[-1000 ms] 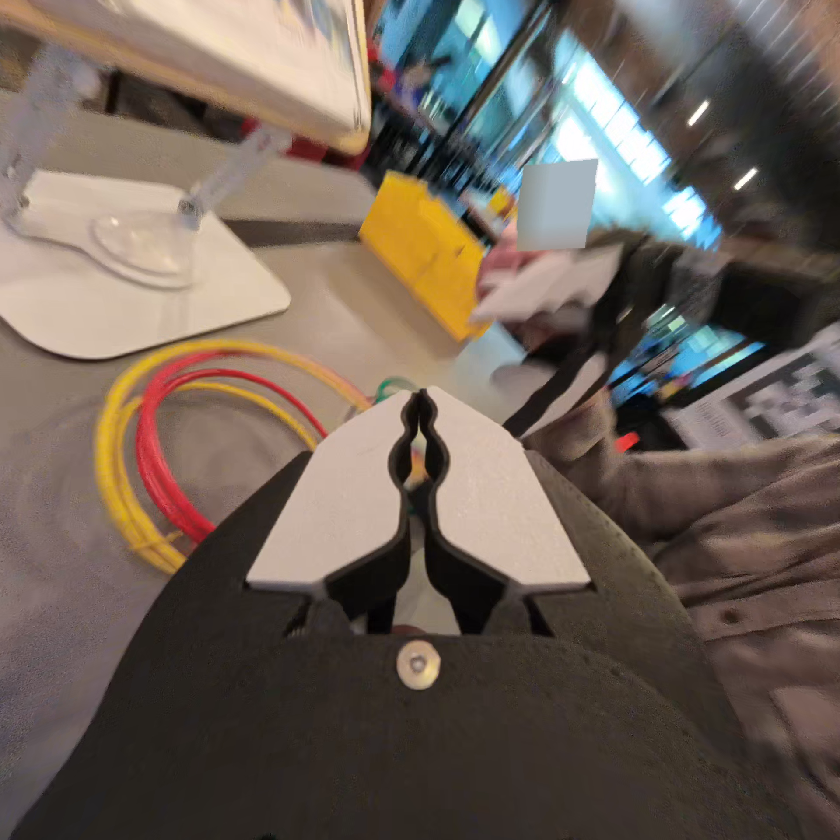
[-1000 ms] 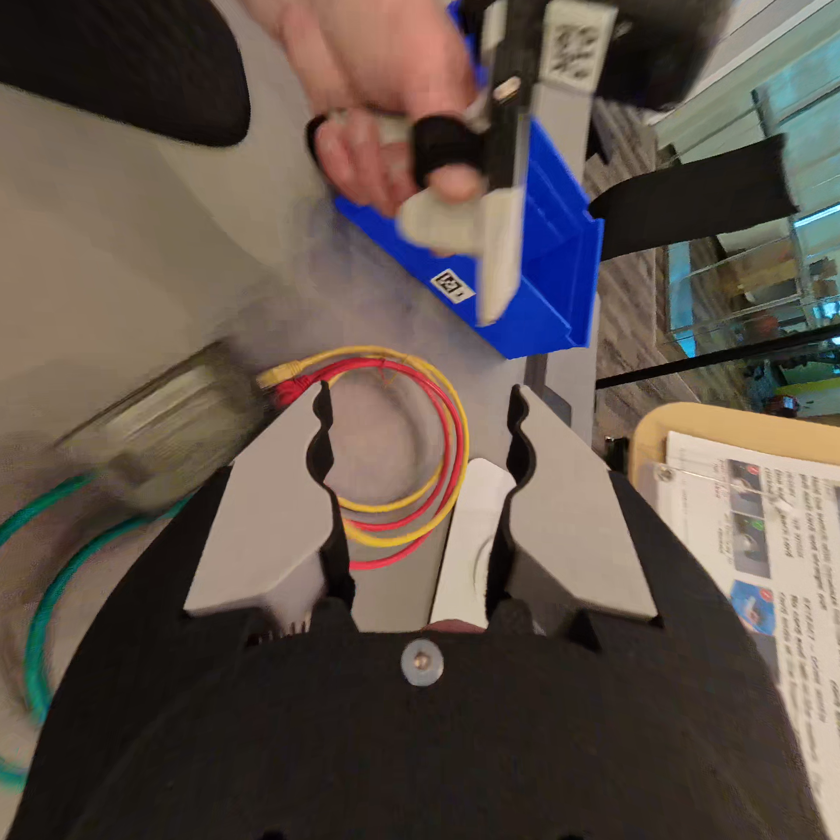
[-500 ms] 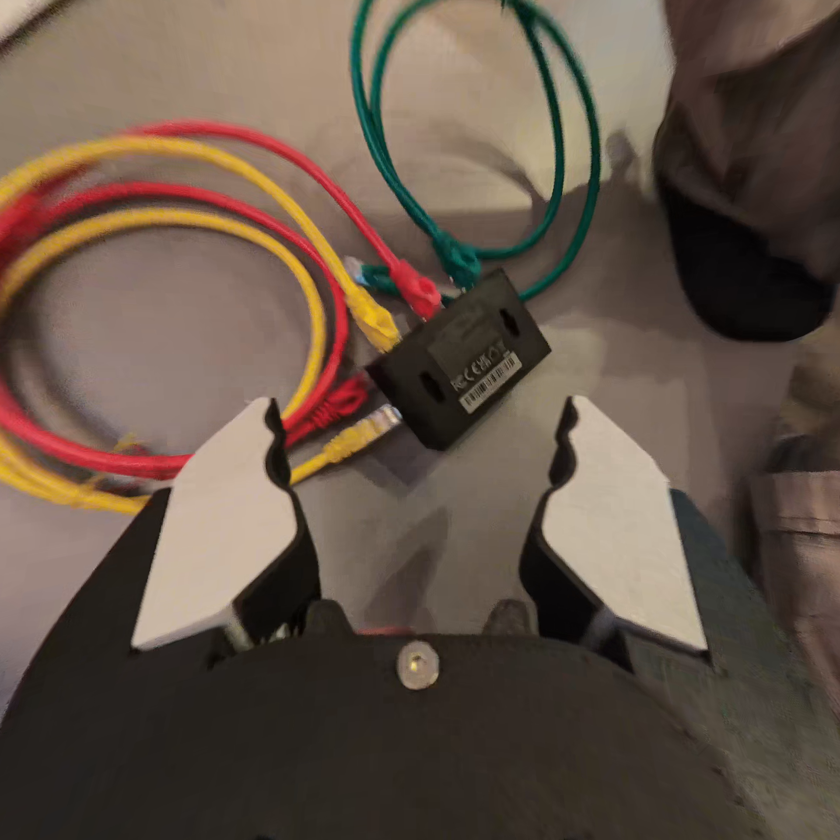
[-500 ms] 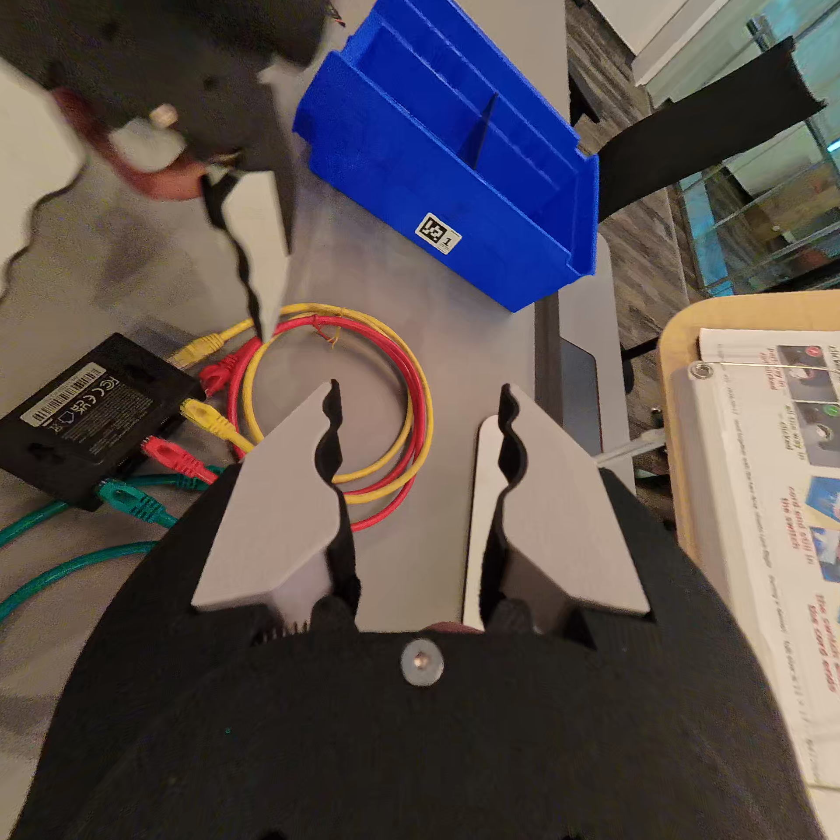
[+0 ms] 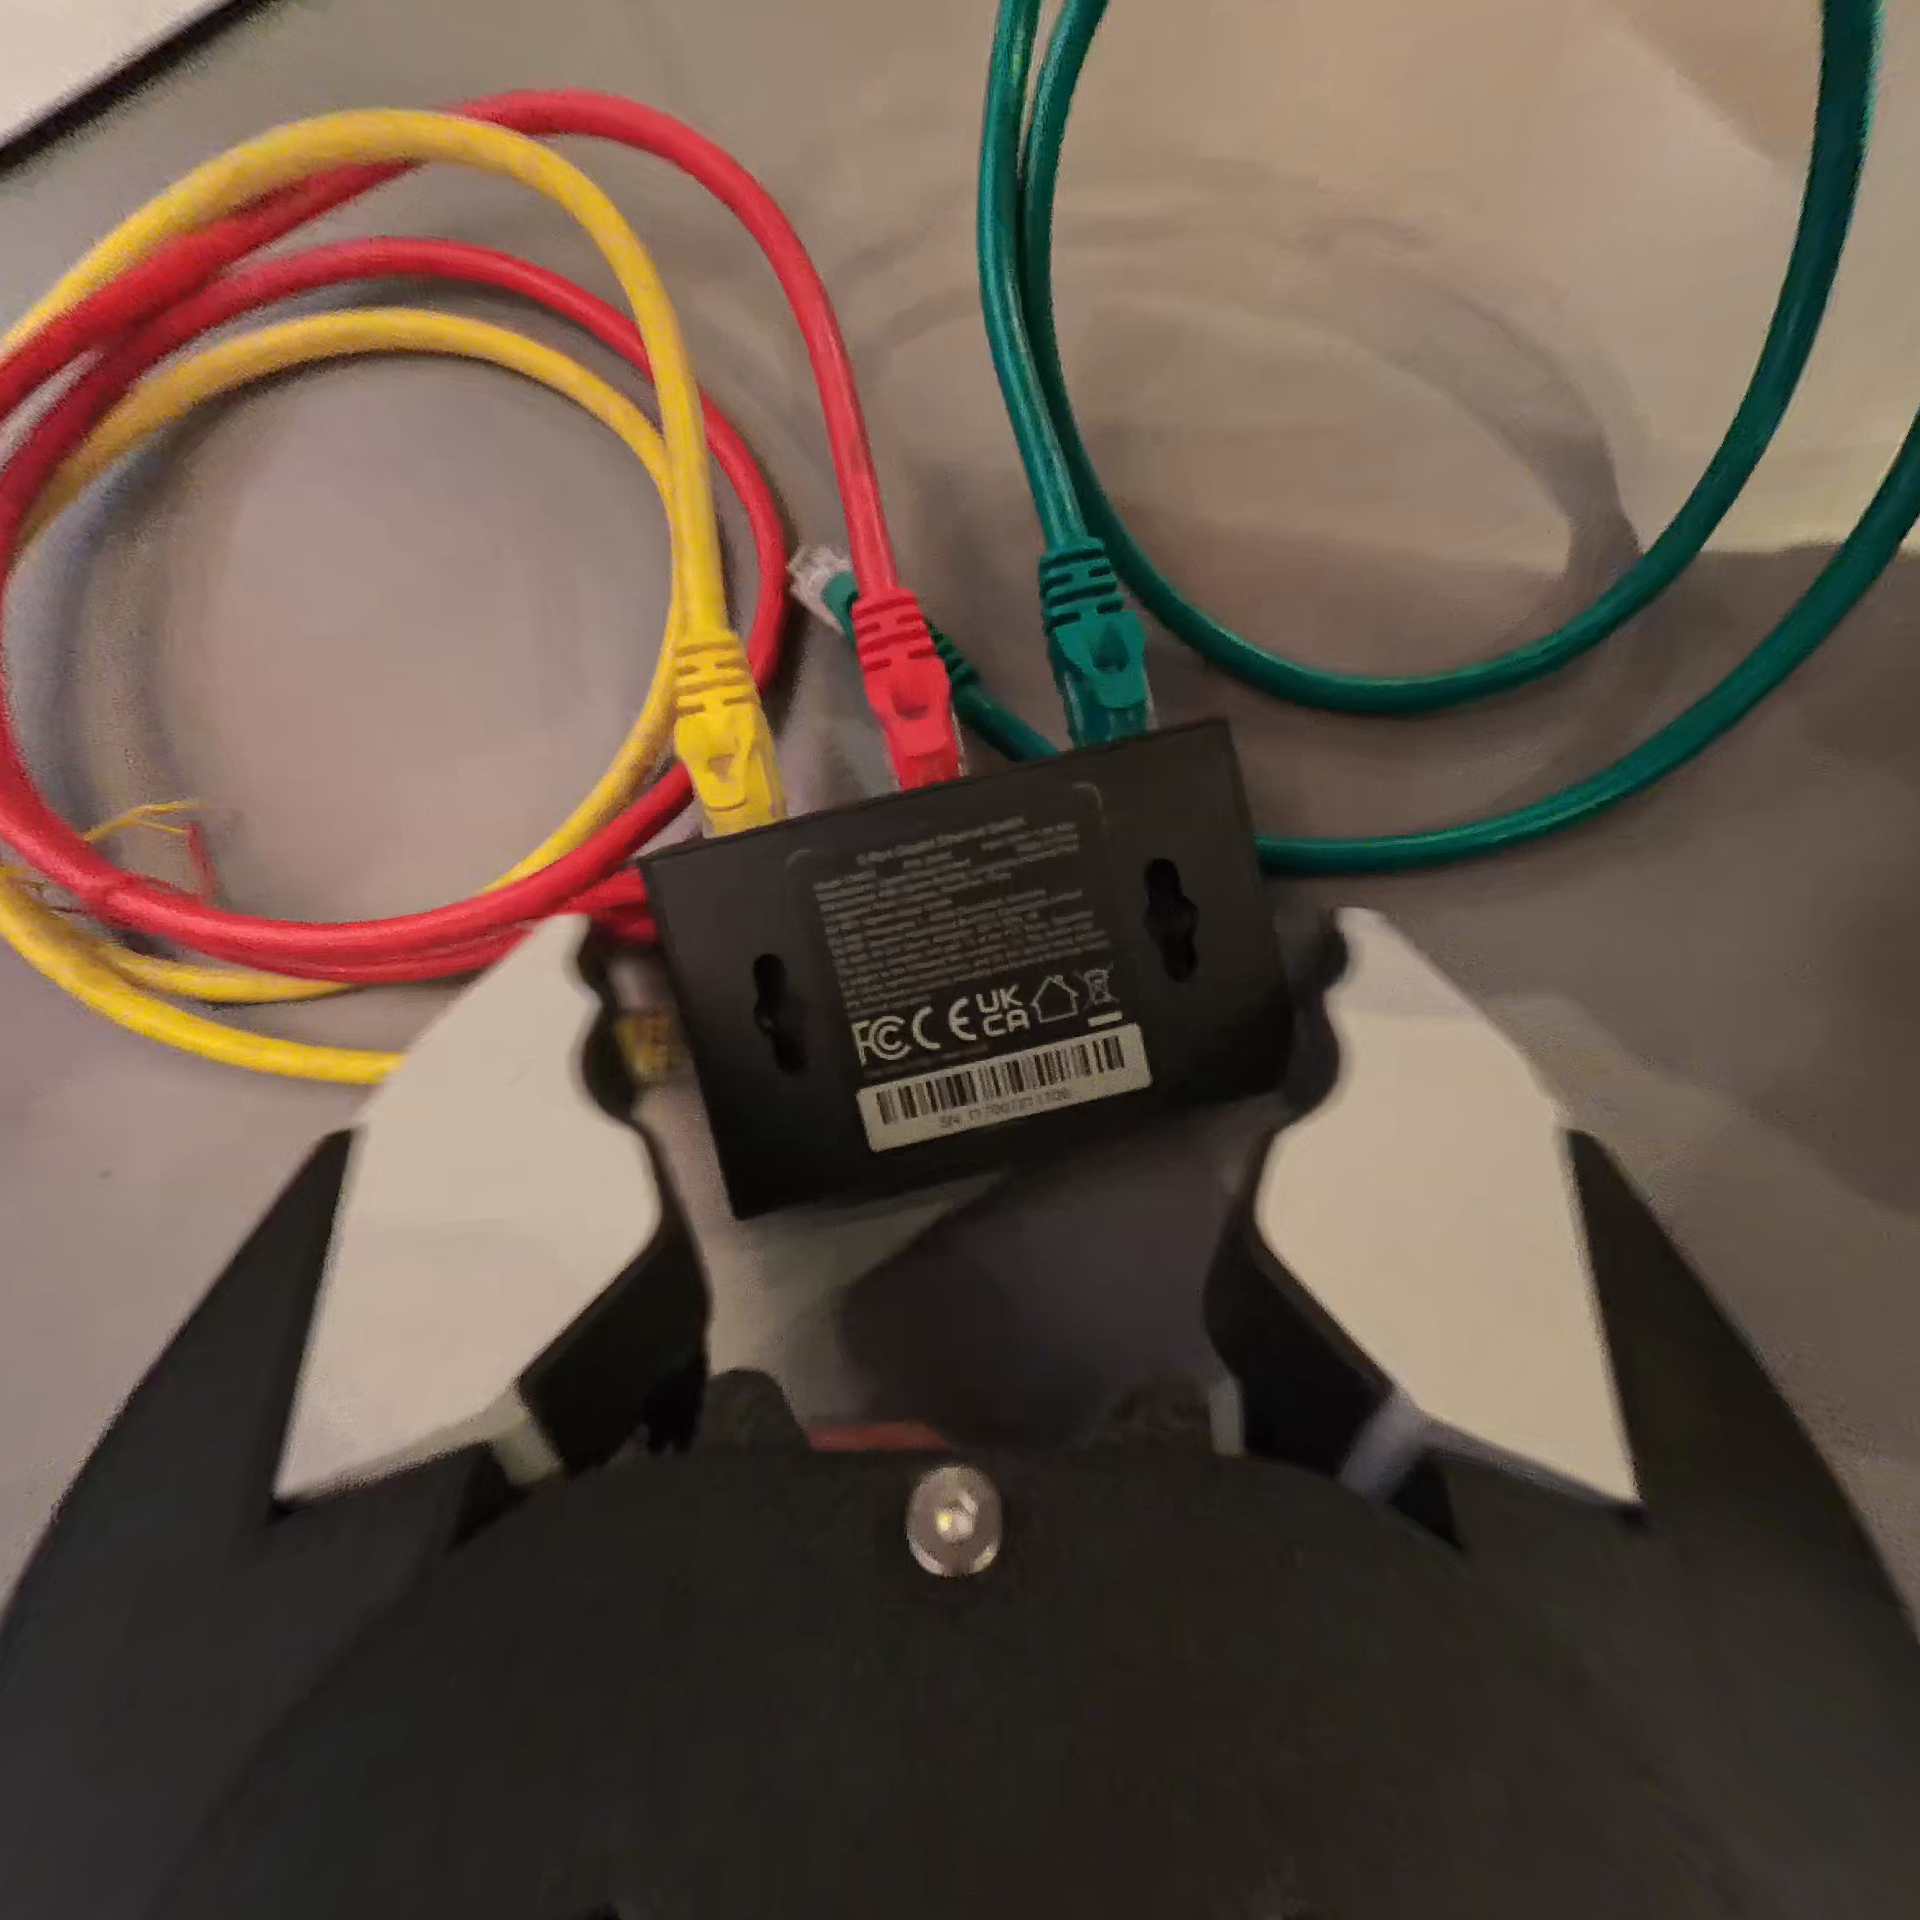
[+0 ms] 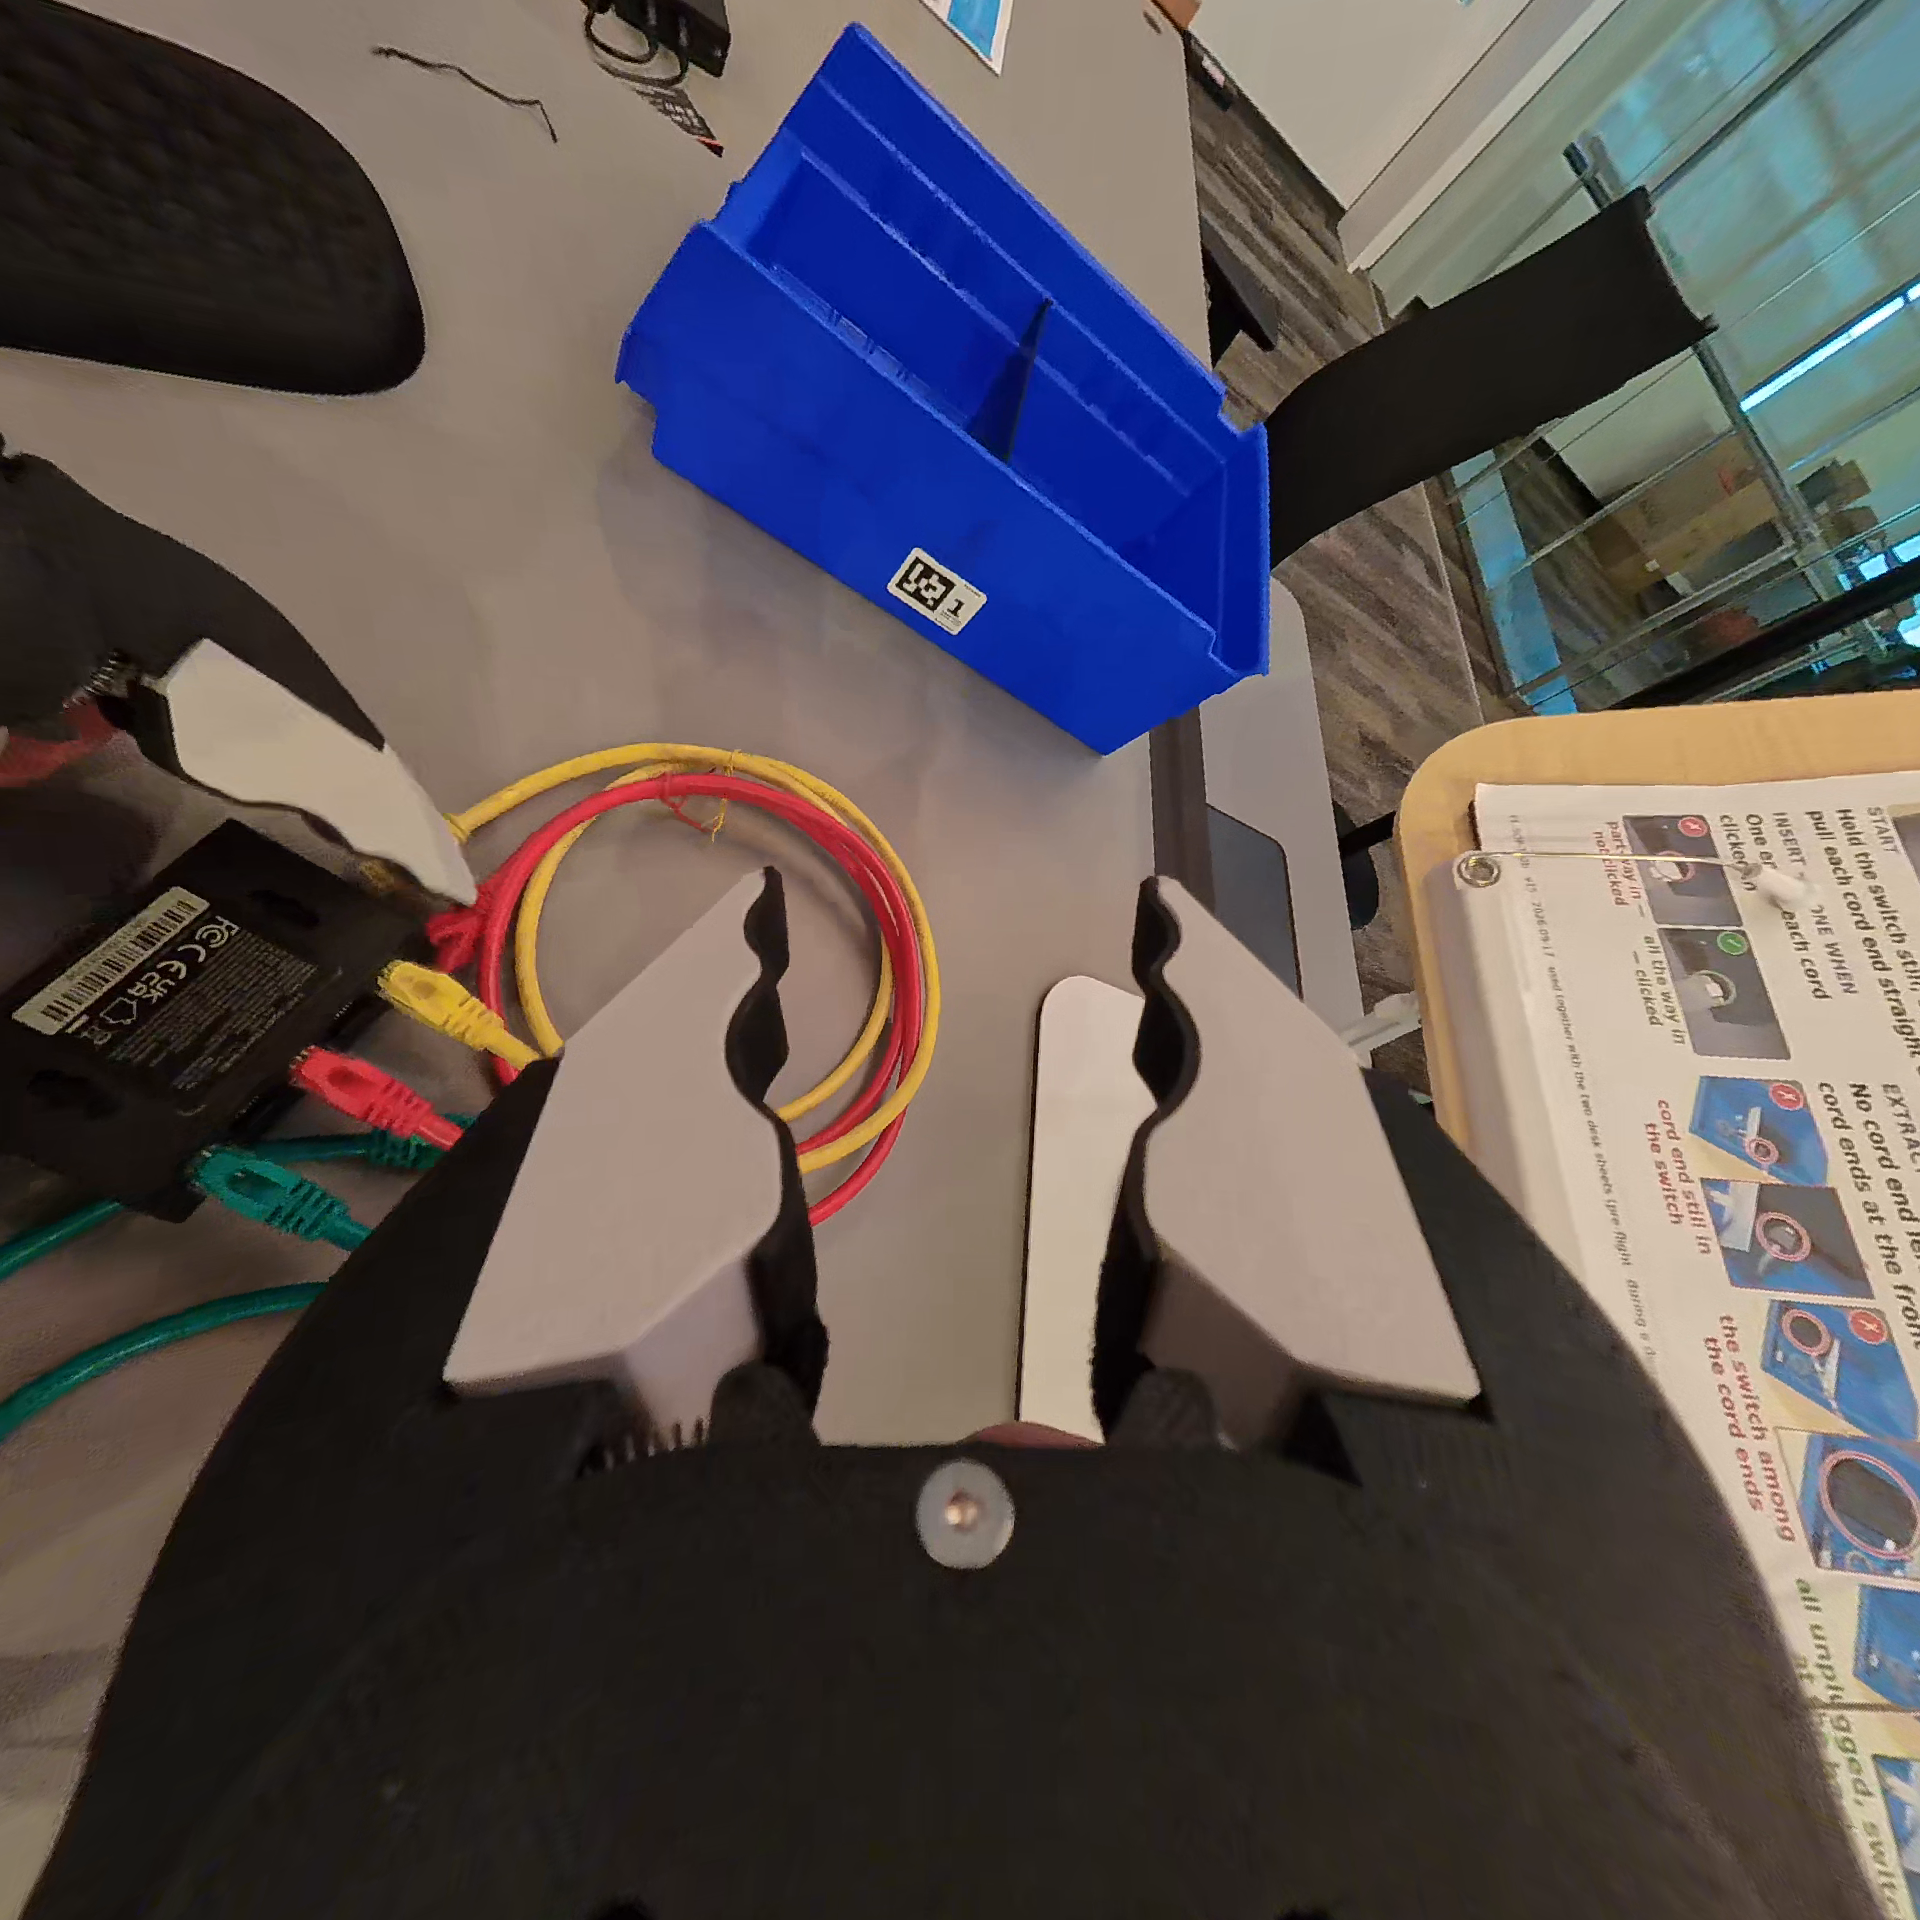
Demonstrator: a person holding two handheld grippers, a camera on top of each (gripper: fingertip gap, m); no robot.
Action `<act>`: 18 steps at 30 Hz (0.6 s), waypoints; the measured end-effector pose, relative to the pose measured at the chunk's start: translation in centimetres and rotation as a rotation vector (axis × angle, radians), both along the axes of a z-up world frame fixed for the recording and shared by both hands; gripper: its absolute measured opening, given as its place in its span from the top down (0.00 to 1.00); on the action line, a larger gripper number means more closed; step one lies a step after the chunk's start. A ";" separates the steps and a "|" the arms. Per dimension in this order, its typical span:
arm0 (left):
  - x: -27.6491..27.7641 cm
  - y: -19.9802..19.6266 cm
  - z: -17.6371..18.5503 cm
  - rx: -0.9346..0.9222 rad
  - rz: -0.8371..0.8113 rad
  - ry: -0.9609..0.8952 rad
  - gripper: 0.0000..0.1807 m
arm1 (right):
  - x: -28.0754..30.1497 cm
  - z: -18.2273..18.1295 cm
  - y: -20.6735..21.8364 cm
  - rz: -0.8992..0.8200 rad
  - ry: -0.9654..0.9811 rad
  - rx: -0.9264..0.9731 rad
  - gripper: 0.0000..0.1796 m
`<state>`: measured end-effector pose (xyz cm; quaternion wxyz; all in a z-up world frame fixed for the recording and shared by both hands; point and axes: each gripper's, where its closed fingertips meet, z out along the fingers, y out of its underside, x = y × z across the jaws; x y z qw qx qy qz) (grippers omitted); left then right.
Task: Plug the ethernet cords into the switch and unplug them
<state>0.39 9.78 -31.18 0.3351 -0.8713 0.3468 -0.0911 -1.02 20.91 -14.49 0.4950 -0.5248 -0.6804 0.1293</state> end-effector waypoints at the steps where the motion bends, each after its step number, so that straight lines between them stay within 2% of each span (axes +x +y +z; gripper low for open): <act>1: -0.1 0.2 0.2 0.020 -0.008 0.001 0.38 | -0.1 0.3 -0.2 0.005 0.007 0.003 0.63; 2: -0.2 0.4 0.3 0.036 -0.015 0.003 0.42 | -0.1 0.5 -0.3 0.011 0.012 0.008 0.64; 10: -2.1 1.8 1.0 -0.028 -0.106 -0.028 0.43 | -0.6 1.5 -1.7 0.059 0.026 0.005 0.64; 14: -3.6 2.6 2.9 -0.189 -0.145 -0.197 0.43 | -1.5 0.7 -2.9 0.117 -0.006 -0.026 0.60; 18: -5.6 3.7 5.3 -0.341 -0.189 -0.350 0.43 | -2.9 -1.3 -4.5 0.177 -0.118 -0.039 0.58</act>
